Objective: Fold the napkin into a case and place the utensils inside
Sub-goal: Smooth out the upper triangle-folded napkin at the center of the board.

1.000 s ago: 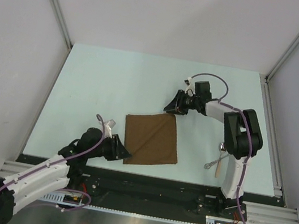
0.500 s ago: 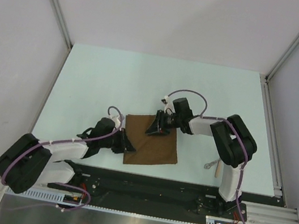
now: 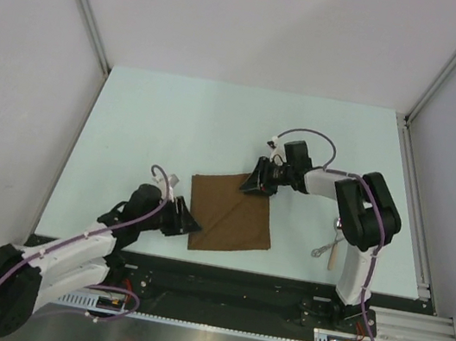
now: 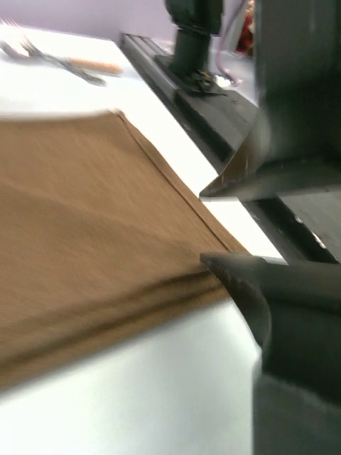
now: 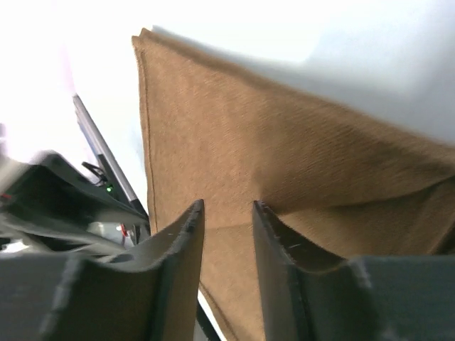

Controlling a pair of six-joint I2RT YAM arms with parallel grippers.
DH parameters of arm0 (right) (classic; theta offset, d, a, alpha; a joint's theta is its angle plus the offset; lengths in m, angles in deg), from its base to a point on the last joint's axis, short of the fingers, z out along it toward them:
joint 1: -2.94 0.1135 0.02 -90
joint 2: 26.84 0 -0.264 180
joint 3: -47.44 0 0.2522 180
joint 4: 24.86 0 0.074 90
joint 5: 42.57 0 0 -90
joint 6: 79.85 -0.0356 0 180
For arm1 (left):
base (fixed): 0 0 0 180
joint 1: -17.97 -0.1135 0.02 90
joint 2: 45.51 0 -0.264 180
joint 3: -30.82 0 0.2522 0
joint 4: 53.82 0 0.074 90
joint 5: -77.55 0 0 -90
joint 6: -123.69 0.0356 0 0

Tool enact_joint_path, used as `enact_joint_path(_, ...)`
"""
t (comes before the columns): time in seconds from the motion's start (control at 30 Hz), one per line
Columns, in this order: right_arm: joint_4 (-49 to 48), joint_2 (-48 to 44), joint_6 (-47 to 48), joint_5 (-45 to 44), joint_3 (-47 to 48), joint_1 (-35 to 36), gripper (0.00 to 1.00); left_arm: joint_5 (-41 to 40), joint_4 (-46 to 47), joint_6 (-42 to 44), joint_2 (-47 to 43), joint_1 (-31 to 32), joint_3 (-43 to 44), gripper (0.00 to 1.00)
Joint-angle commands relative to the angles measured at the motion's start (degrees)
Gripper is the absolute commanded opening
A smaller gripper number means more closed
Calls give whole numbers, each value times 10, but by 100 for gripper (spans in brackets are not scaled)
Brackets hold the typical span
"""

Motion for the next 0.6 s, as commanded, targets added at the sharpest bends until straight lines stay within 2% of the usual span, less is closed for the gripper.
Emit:
enact_joint_path(0.0,94,-87,46,-59,33,31,42,-10,-97,56,-32,-64,119,53)
enact_joint_path(0.1,159,-131,66,-151,45,75,59,-11,-110,83,25,-118,176,62)
enact_joint_path(0.13,171,-141,66,-174,46,88,63,-14,-115,88,46,-128,190,69)
enact_joint_path(0.17,179,-149,67,-215,46,100,71,-12,-117,95,74,-138,203,70)
enact_joint_path(0.27,205,-185,55,-288,39,157,79,-1,-115,114,186,-168,256,70)
enact_joint_path(0.3,208,-192,52,-298,31,179,80,1,-129,124,241,-175,290,69)
enact_joint_path(0.4,208,-209,44,-328,18,213,81,-30,-143,156,306,-174,335,65)
enact_joint_path(0.57,210,-200,29,-344,13,251,81,-59,-91,176,361,-172,342,60)
